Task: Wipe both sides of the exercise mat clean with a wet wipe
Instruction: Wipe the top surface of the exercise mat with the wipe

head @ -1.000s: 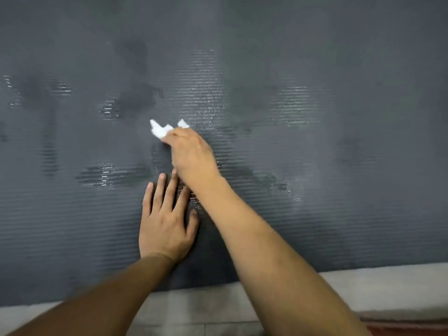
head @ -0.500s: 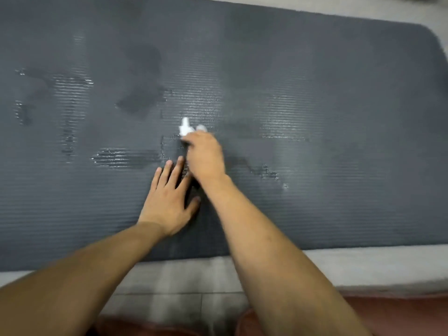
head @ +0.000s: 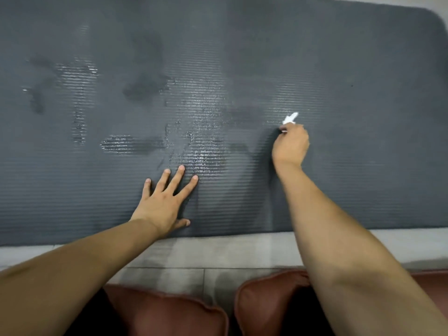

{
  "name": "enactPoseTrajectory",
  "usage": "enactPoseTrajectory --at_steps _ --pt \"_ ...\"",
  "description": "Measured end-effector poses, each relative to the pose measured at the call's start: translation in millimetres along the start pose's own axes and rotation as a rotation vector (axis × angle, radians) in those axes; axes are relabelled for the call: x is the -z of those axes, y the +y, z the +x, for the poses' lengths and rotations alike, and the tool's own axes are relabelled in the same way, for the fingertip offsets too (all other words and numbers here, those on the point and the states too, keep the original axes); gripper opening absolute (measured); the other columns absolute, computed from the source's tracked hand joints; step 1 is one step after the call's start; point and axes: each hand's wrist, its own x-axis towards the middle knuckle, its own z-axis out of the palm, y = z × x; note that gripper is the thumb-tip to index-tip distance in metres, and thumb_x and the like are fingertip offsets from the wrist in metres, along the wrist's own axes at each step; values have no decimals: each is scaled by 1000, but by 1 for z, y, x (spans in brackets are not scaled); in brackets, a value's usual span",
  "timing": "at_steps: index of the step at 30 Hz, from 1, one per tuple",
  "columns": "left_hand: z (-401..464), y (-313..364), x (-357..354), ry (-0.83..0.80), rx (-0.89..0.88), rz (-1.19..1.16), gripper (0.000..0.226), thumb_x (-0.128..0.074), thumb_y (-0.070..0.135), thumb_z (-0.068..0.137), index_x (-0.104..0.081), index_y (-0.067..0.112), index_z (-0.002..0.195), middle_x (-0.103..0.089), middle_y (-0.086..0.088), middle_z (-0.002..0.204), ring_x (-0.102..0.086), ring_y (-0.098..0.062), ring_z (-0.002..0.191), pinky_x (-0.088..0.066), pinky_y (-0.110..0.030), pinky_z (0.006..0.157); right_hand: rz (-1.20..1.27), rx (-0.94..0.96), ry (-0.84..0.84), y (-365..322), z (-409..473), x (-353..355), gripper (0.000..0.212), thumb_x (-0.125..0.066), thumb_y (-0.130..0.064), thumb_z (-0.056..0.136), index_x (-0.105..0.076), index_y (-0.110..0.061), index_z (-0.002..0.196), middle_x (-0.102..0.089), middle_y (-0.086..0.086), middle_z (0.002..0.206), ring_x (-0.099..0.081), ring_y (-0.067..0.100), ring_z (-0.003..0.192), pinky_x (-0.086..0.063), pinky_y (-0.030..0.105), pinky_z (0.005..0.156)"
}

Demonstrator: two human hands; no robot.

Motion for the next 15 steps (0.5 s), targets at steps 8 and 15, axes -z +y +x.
enactPoseTrajectory --at_steps 8,15 --pt "0 4 6 -55 39 28 109 -55 68 93 34 41 149 39 1 163 21 -31 157 -4 -61 126 88 764 -330 -120 -111 -46 35 -45 -2 90 -64 -10 119 -66 11 107 -57 30 107 -48 41 87" --pt "0 1 2 -43 20 27 111 -52 70 93 45 45 140 52 7 147 22 -30 157 -4 -61 126 -175 287 -5 68 11 19 33 -46 -6 85 -72 -11 104 -66 16 101 -58 39 94 -48 42 78"
